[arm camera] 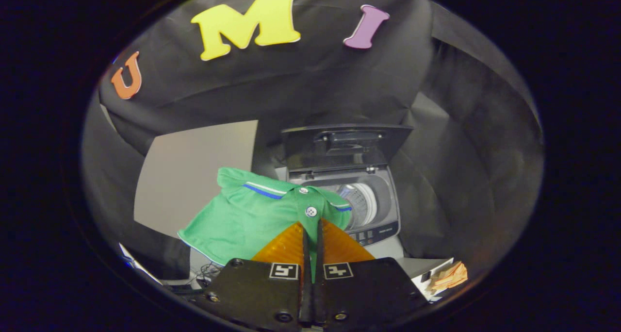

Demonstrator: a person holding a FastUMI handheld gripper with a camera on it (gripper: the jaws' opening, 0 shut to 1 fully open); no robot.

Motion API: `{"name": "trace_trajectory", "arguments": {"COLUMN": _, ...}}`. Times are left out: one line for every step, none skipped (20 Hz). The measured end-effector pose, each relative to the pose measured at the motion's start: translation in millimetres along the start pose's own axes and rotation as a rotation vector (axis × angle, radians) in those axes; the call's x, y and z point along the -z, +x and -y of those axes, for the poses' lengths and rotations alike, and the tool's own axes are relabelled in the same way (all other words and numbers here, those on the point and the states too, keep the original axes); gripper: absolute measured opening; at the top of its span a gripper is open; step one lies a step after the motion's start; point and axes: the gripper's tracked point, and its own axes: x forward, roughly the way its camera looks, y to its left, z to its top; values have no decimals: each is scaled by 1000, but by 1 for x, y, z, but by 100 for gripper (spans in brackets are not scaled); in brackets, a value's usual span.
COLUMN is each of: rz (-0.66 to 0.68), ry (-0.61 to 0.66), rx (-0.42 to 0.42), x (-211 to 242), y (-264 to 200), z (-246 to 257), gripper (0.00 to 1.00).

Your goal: Put the clothes into the washing machine and then close the washing machine lid.

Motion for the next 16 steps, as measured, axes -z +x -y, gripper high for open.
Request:
{"name": "trace_trajectory", "arguments": {"rz": 3, "ry": 4, "rx": 4, "x": 0, "y": 1, "z": 9, "gripper": 6}}
{"name": "trace_trajectory", "arguments": {"rz": 2, "ry": 11, "rx": 5, "x": 0, "y": 4, "z": 20, "gripper": 6}}
{"name": "trace_trajectory", "arguments": {"rz": 3, "ry": 14, "rx": 2, "x": -1, "y": 7, "z": 28, "gripper": 6}}
{"name": "trace_trajectory", "arguments": {"rz": 6, "ry": 19, "rx": 1, "x": -3, "y": 10, "z": 37, "gripper": 6}}
{"name": "trace_trajectory", "arguments": {"rz": 7, "ry": 25, "rx": -5, "x": -3, "y": 14, "z": 46, "gripper": 6}}
{"name": "trace_trajectory", "arguments": {"rz": 8, "ry": 29, "rx": -16, "x": -3, "y": 18, "z": 54, "gripper": 6}}
{"name": "trace_trajectory", "arguments": {"rz": 8, "ry": 23, "rx": -28, "x": -3, "y": 22, "z": 61, "gripper": 6}}
{"name": "trace_trajectory", "arguments": {"rz": 8, "ry": 20, "rx": -36, "x": -5, "y": 25, "z": 69, "gripper": 6}}
{"name": "trace_trajectory", "arguments": {"rz": 11, "ry": 16, "rx": -44, "x": -8, "y": 30, "z": 78, "gripper": 6}}
{"name": "trace_trajectory", "arguments": {"rz": 11, "ry": 13, "rx": -51, "x": -11, "y": 38, "z": 86, "gripper": 6}}
{"name": "trace_trajectory", "arguments": {"rz": 12, "ry": 13, "rx": -61, "x": -14, "y": 44, "z": 92, "gripper": 6}}
{"name": "trace_trajectory", "arguments": {"rz": 12, "ry": 20, "rx": -71, "x": -17, "y": 51, "z": 98, "gripper": 6}}
{"name": "trace_trajectory", "arguments": {"rz": 11, "ry": 23, "rx": -84, "x": -19, "y": 57, "z": 102, "gripper": 6}}
{"name": "trace_trajectory", "arguments": {"rz": 13, "ry": 25, "rx": -97, "x": -22, "y": 64, "z": 106, "gripper": 6}}
{"name": "trace_trajectory", "arguments": {"rz": 11, "ry": 26, "rx": -111, "x": -24, "y": 71, "z": 110, "gripper": 6}}
{"name": "trace_trajectory", "arguments": {"rz": 11, "ry": 28, "rx": -124, "x": -26, "y": 77, "z": 110, "gripper": 6}}
